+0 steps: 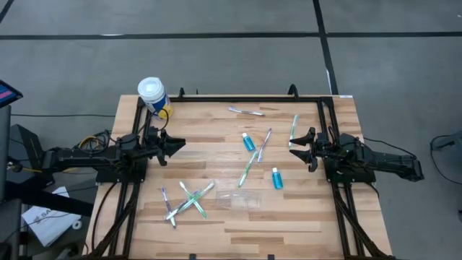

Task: Pick & Place toothbrushing station
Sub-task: Put the blue mouthwash bottle in the transparent organizer

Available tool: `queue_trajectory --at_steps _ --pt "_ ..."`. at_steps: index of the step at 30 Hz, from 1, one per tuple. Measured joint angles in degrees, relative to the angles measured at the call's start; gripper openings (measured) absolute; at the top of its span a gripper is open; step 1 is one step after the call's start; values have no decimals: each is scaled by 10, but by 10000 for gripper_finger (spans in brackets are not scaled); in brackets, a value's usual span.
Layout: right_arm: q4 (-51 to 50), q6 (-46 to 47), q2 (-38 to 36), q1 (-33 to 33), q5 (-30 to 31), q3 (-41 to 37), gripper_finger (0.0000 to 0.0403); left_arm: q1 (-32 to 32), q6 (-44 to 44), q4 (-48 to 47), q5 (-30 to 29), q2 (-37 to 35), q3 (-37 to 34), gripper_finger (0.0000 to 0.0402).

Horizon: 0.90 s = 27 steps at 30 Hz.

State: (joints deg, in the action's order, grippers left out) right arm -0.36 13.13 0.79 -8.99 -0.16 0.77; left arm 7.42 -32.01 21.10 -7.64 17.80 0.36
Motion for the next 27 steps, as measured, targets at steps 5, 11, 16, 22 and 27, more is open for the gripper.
queue_trajectory --at_steps 5,11,16,22,27 --pt "0 0 0 0 0 0 219 0 10 4 -12 0 0 94" --pt "1 0 0 0 1 0 219 0 13 11 -15 -1 0 94" --pt "16 0 0 -1 2 -2 219 0 11 12 -15 0 0 94" --pt "45 1 0 -1 2 -2 219 0 11 24 -15 -1 0 94" --pt "112 51 0 -1 2 -1 219 0 -18 32 -15 -1 0 94"
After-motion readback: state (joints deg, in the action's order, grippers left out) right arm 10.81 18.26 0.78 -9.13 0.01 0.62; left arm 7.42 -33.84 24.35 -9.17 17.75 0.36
